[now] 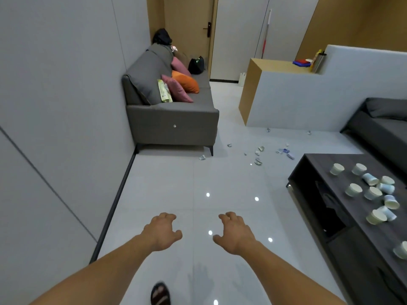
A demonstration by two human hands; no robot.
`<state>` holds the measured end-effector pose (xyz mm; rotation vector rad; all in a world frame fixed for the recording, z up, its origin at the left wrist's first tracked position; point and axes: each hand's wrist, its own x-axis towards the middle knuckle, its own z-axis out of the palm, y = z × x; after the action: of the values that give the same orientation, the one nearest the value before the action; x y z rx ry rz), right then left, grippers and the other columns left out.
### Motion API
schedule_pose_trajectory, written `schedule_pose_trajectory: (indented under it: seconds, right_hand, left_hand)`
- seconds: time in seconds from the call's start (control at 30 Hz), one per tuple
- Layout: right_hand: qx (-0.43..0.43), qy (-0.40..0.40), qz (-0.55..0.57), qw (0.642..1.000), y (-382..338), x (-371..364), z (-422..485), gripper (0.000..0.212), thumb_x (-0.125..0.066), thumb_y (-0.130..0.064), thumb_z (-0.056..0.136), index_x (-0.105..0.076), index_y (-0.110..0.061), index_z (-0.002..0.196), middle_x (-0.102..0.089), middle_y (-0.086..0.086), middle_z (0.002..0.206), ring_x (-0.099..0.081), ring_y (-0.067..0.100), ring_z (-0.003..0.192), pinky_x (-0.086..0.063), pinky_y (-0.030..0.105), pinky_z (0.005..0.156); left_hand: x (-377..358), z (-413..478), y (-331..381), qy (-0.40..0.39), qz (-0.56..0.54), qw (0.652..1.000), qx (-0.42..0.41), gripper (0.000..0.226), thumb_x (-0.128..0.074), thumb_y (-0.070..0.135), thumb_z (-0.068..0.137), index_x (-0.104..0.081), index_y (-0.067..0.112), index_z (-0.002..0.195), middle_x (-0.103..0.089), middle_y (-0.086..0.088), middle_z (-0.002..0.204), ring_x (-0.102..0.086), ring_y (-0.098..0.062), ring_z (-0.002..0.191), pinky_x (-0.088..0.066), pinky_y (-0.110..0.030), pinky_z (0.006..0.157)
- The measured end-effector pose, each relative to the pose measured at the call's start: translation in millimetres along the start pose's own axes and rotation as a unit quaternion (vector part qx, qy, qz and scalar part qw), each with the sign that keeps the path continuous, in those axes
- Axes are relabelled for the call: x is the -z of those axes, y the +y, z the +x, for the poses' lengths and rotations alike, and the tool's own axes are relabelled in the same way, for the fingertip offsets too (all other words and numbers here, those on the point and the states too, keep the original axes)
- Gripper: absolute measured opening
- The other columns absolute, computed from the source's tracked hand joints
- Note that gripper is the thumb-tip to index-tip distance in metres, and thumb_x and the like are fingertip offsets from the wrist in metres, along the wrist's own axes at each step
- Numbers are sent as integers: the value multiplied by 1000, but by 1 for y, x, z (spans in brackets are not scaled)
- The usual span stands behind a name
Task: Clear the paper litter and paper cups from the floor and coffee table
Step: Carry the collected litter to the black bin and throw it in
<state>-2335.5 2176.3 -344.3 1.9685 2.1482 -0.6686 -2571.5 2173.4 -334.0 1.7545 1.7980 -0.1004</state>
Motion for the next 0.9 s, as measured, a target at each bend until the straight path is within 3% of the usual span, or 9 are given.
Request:
schedule_pose_trajectory:
  seconds: [0.47, 0.9]
  right_hand:
    - [-90, 5, 44, 995, 33, 121, 257, 75, -52, -49, 91, -21, -20, 154, -23, -1, 155, -28, 21, 139, -37, 37, 108]
    - [-32, -41, 17, 999, 88, 221, 530, 76, -54, -49, 91, -22, -20, 153, -25, 2, 154, -31, 23, 137, -39, 37, 107]
  left_hand:
    - [157, 284, 39, -20, -6, 998, -52, 70, -50, 46, 90, -25, 20, 150, -25, -1, 154, -29, -22, 139, -32, -37, 110]
    - [244, 527, 104, -38, -7, 999, 7, 68, -50, 44, 91, -25, 20, 150, -27, -1, 154, -30, -23, 138, -33, -37, 111]
